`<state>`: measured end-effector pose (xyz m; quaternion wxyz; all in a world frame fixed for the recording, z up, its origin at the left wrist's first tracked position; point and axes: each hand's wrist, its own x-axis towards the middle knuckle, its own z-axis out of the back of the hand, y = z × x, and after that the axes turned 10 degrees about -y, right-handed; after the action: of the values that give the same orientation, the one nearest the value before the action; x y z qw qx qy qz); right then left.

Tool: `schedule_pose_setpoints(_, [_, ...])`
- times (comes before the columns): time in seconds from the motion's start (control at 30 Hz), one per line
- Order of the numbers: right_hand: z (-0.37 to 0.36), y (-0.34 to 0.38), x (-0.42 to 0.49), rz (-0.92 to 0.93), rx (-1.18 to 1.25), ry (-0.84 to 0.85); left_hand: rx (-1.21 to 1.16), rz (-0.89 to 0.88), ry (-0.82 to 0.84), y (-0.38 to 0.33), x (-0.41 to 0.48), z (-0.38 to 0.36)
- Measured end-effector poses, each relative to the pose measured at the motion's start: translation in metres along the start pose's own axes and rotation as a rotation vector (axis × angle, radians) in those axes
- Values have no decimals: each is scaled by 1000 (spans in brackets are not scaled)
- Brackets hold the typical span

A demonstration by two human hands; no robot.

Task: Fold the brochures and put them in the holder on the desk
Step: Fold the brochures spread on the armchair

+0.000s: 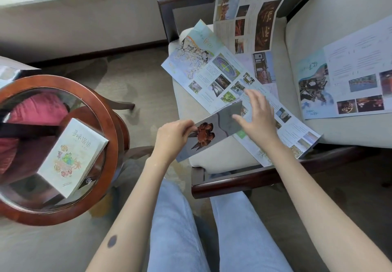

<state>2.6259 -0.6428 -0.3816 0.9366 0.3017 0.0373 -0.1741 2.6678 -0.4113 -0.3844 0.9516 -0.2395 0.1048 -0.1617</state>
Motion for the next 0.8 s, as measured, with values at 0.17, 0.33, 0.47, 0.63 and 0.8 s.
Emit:
schedule_pose_setpoints(0.17, [-28, 62, -2, 583, -104, 92, 47, -16, -17, -3, 1, 4])
schedule_pose_setpoints(0.33, [-37, 72, 20, 617, -186, 152, 63, 18, -31, 24, -5, 25])
schedule_pose_setpoints(0.47, [-38, 72, 31, 562, -184, 139, 12, 54, -63, 62, -19, 47])
schedule_pose_setpoints(0.63, [-75, 110, 21, 546, -208, 198, -69, 209, -60, 116, -47, 72])
schedule_pose_setpoints(0.8, [-120, 164, 9, 355, -56, 314, -409, 521, -235, 191, -86, 109])
